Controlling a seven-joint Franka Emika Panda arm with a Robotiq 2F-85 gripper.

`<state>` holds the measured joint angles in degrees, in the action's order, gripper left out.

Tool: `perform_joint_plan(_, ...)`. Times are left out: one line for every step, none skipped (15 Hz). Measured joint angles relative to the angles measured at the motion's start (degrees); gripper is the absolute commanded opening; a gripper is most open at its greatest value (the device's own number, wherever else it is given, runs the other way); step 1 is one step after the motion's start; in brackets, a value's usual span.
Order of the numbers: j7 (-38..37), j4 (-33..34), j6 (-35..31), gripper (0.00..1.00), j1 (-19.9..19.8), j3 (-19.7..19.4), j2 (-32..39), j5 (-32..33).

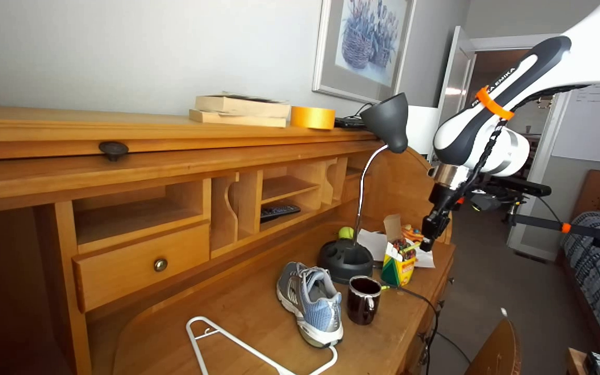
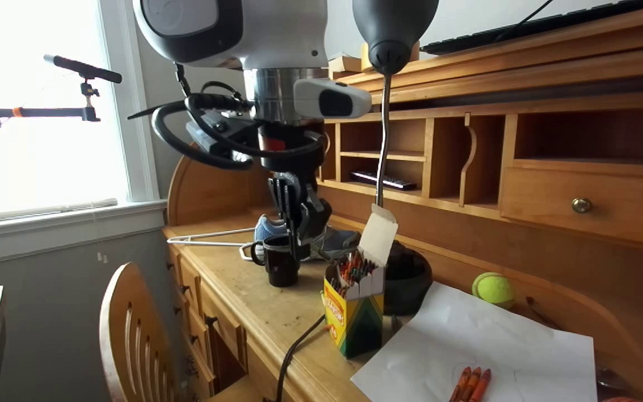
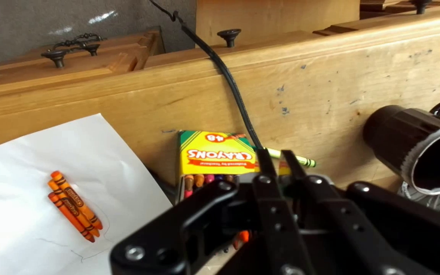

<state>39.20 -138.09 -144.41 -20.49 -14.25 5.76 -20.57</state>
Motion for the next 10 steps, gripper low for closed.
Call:
perform_joint_plan(-0.09,0.34,0.95,0.03,-0.12,-0.19,0.00,-0.01)
perform_joint_plan(-0.21,0.65,1.87,0.03,-0.23,-0.38,0.00,-0.01)
perform_joint_plan(-0.30,1.02,2.87,0.03,-0.30,-0.60,0.02,-0.01)
perform_joint_plan(-0.31,1.38,3.71,0.03,-0.38,-0.77,0.07,-0.04)
perform_joint_plan(-0.31,1.74,4.53,0.03,-0.47,-0.88,0.18,-0.11)
perform_joint_plan(-0.31,2.07,5.22,0.03,-0.52,-0.97,0.33,-0.27)
perform_joint_plan(-0.31,2.41,5.63,0.03,-0.53,-1.05,0.56,-0.37)
perform_joint_plan(-0.31,2.77,6.12,0.03,-0.56,-1.11,0.84,-0.42)
perform_joint_plan(-0.31,3.17,6.57,0.03,-0.65,-1.12,1.18,-0.45)
perform_joint_plan(-0.31,3.52,6.88,0.03,-0.77,-1.14,1.57,-0.47)
